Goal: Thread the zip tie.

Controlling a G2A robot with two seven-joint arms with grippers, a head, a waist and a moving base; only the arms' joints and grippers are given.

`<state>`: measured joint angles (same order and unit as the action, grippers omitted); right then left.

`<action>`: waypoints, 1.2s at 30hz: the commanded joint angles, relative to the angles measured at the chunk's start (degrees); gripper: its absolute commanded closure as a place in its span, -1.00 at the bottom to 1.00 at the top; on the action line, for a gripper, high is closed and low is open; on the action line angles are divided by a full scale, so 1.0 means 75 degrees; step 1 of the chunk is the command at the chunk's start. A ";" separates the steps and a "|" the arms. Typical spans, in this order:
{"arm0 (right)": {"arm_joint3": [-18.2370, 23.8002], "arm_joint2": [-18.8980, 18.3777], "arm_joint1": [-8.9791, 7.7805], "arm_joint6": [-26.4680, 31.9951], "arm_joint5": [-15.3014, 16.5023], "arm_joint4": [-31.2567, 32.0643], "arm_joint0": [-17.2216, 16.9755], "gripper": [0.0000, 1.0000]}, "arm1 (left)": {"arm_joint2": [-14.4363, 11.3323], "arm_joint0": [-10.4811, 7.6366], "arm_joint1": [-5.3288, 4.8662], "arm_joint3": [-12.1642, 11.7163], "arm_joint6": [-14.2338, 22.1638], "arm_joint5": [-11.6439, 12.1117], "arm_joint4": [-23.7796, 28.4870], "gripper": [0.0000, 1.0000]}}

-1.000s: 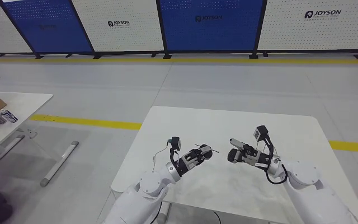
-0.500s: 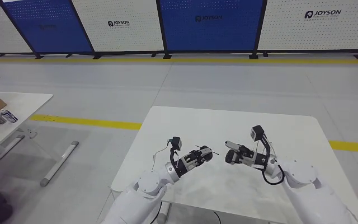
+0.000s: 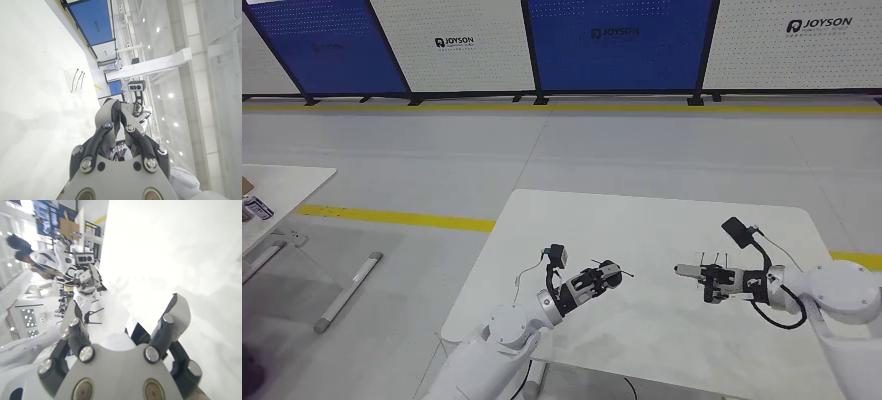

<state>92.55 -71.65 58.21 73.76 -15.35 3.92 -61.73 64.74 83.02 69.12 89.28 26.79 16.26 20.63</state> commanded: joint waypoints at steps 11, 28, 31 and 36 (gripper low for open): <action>-0.0047 -0.0002 -0.0020 -0.0469 0.0240 0.0119 -0.0027 -1.00 | 0.0000 0.0000 0.0000 0.0000 0.0000 0.0000 0.0000 1.00; -0.2116 0.2396 -0.1015 0.0784 0.1552 0.0754 0.3235 -1.00 | 0.0000 0.0000 0.0000 0.0000 0.0000 0.0000 0.0000 1.00; -0.2116 0.2396 -0.1015 0.0784 0.1552 0.0754 0.3235 -1.00 | 0.0000 0.0000 0.0000 0.0000 0.0000 0.0000 0.0000 1.00; -0.2116 0.2396 -0.1015 0.0784 0.1552 0.0754 0.3235 -1.00 | 0.0000 0.0000 0.0000 0.0000 0.0000 0.0000 0.0000 1.00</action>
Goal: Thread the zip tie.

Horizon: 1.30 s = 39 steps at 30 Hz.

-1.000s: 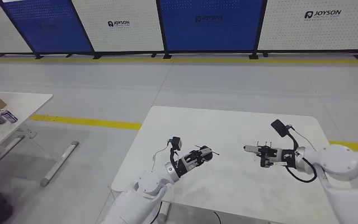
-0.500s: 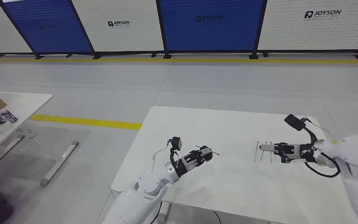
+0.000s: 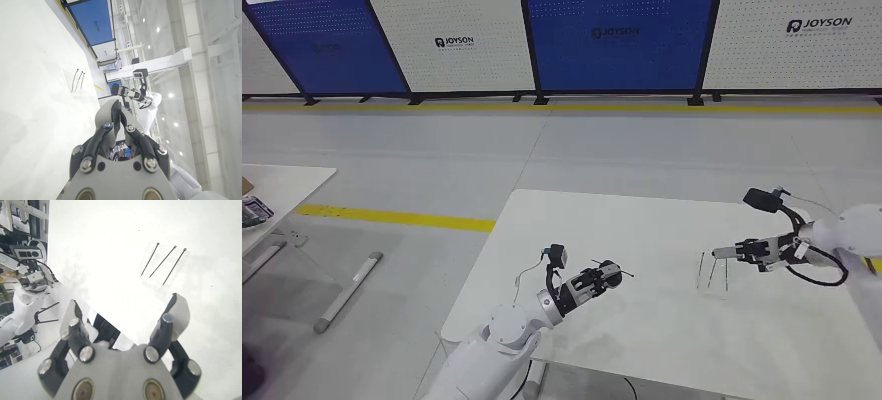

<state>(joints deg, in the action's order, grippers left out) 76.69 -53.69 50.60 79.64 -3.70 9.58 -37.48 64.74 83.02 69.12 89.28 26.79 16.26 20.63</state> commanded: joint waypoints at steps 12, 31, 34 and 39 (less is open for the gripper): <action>-0.0758 0.0535 0.0306 -0.2627 0.0405 0.0296 -0.0497 -1.00 | 0.0000 0.0000 0.0000 0.0000 0.0000 0.0000 0.0000 1.00; -0.1308 0.0957 0.0612 -0.2897 -0.0339 0.0310 -0.0188 -1.00 | 0.0000 0.0000 0.0000 0.0000 0.0000 0.0000 0.0000 1.00; -0.1452 0.1056 0.0696 -0.2901 -0.0530 0.0401 -0.0054 -1.00 | 0.0000 0.0000 0.0000 0.0000 0.0000 0.0000 0.0000 1.00; -0.1499 0.1121 0.0736 -0.2995 -0.0765 0.0566 0.0016 -1.00 | 0.0000 0.0000 0.0000 0.0000 0.0000 0.0000 0.0000 1.00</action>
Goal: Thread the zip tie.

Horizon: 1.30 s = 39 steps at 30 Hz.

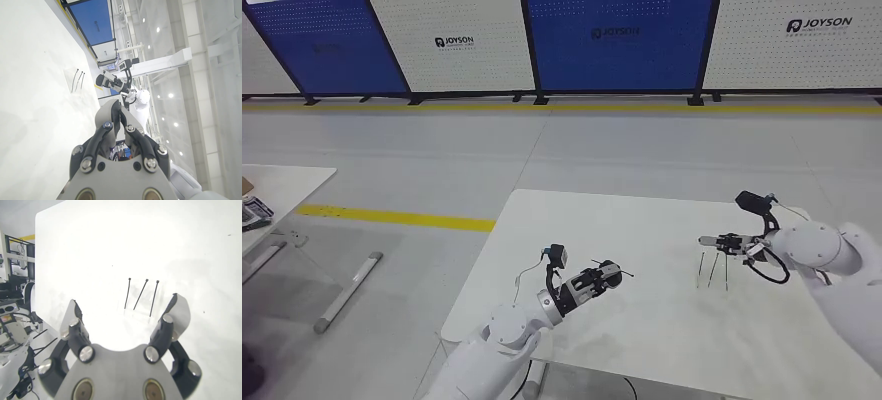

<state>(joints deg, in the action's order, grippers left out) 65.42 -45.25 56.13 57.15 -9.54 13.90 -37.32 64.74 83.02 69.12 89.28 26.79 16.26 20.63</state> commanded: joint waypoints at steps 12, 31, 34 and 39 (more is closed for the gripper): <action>0.0349 -0.0044 -0.0016 -0.0226 -0.0091 0.0569 -0.0290 -0.06 | 0.0000 0.0000 0.0000 0.0000 0.0000 0.0000 0.0000 1.00; -0.0646 0.0397 0.0383 0.0773 -0.0168 0.0662 0.0204 0.10 | 0.0000 0.0000 0.0000 0.0000 0.0000 0.0000 0.0000 1.00; -0.0895 0.0532 0.0504 0.0729 -0.0209 0.0675 0.0322 0.18 | 0.0000 0.0000 0.0000 0.0000 0.0000 0.0000 0.0000 1.00; -0.1335 0.0692 0.0692 0.0717 -0.0220 0.0618 0.0517 0.24 | 0.0000 0.0000 0.0000 0.0000 0.0000 0.0000 0.0000 1.00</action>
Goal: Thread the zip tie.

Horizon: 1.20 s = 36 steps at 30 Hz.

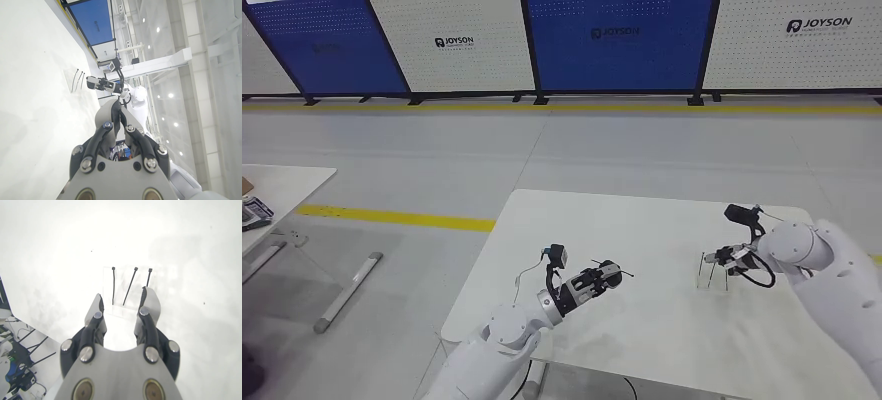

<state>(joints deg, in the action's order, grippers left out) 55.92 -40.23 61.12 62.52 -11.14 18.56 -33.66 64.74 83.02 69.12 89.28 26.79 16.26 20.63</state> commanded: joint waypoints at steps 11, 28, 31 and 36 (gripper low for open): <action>-0.0933 0.0379 0.0413 0.0136 0.0116 0.0037 0.0352 0.28 | 0.0000 0.0000 0.0000 0.0000 0.0000 0.0000 0.0000 1.00; -0.2002 0.0679 0.0940 0.0258 0.0357 0.0086 0.0774 0.44 | 0.0000 0.0000 0.0000 0.0000 0.0000 0.0000 0.0000 1.00; -0.2188 0.0722 0.1036 0.0265 0.0402 0.0086 0.0837 0.40 | 0.0000 0.0000 0.0000 0.0000 0.0000 0.0000 0.0000 1.00; -0.2538 0.0788 0.1203 0.0288 0.0491 0.0069 0.0949 0.38 | 0.0000 0.0000 0.0000 0.0000 0.0000 0.0000 0.0000 1.00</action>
<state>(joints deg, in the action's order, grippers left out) 37.40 -34.41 69.93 64.65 -7.58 19.09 -26.70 64.74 83.02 69.12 89.28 26.79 16.26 20.63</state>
